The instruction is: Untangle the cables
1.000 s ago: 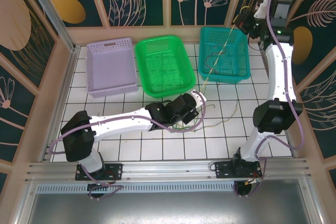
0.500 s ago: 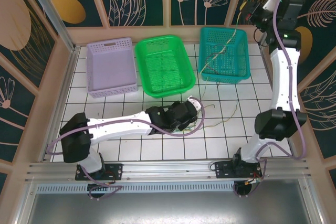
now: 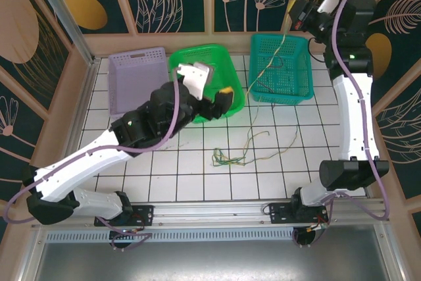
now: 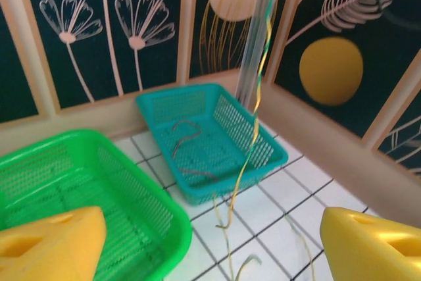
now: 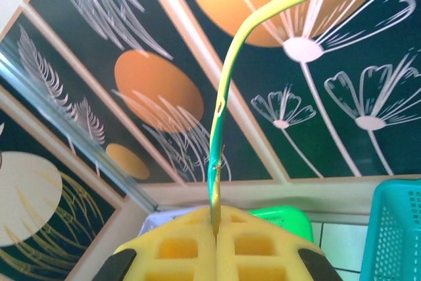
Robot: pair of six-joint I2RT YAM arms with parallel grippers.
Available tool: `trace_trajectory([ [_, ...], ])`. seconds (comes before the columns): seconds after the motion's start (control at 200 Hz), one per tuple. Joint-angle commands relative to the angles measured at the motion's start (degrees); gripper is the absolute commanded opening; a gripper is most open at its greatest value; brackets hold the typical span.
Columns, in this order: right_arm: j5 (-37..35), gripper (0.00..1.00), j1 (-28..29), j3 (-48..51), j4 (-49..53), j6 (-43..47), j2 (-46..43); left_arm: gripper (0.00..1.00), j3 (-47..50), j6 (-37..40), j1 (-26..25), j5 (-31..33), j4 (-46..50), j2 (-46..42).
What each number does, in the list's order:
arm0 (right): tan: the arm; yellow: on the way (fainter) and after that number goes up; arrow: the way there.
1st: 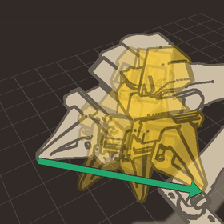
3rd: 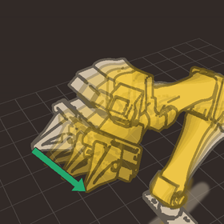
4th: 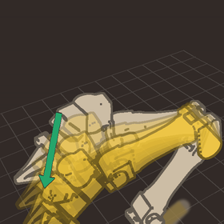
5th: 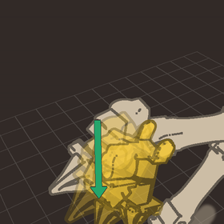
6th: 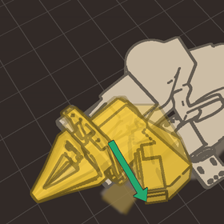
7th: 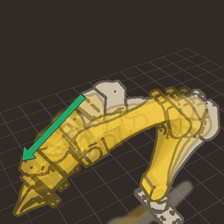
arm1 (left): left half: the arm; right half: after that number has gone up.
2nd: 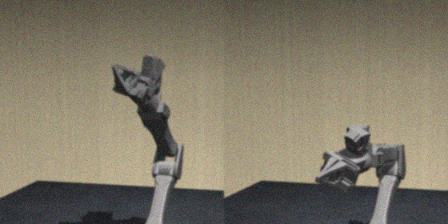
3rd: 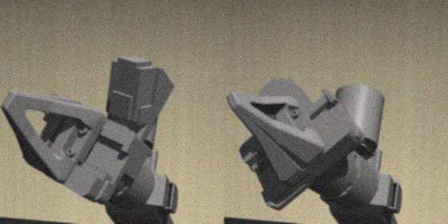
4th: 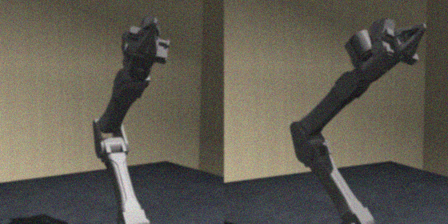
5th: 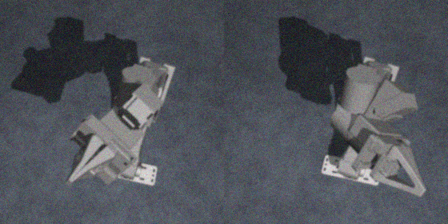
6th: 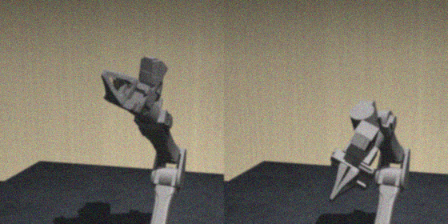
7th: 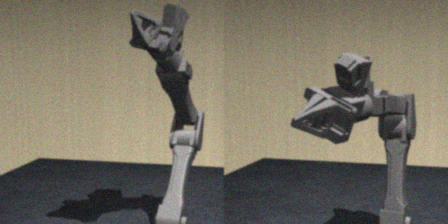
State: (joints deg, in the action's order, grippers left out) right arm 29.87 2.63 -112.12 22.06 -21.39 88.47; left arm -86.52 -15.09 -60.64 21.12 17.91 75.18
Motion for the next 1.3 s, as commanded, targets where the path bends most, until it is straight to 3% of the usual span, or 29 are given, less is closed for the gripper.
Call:
trace_trajectory([
  [0.0,0.3,0.00,3.1,-2.9,2.6,1.7,1.3,0.86,-3.8,2.5,1.7,-6.7,-3.7,6.3],
  [0.265,-1.7,0.00,10.7,-4.1,8.6,-2.5,3.1,0.83,-11.9,8.1,9.2,-13.6,-4.5,15.9],
  [0.586,-1.7,0.00,16.9,-7.1,11.4,-7.5,5.4,0.74,-10.5,11.0,10.6,-18.4,-5.7,19.3],
  [0.656,-1.8,0.00,17.5,-7.0,11.6,-7.5,5.5,0.67,-10.0,10.7,10.9,-19.0,-6.5,19.5],
  [0.751,-1.8,0.00,18.1,-6.9,11.5,-7.7,5.4,0.49,-11.7,9.9,11.5,-18.3,-4.3,21.3],
  [0.921,-1.6,0.00,18.1,-6.8,10.6,-9.0,5.4,0.32,-11.8,9.3,12.7,-18.6,-4.4,22.1],
  [1.056,-1.5,0.00,18.1,-7.3,10.2,-9.5,6.0,0.00,-12.0,9.2,13.0,-19.3,-4.1,22.3],
  [1.271,-2.5,0.00,18.0,-8.9,11.8,-8.7,7.5,0.00,-9.5,3.9,15.6,-20.9,-5.9,19.2],
  [1.291,-3.0,0.08,18.0,-9.2,12.1,-8.7,7.5,0.00,-9.4,2.9,16.2,-21.6,-5.8,18.8],
])
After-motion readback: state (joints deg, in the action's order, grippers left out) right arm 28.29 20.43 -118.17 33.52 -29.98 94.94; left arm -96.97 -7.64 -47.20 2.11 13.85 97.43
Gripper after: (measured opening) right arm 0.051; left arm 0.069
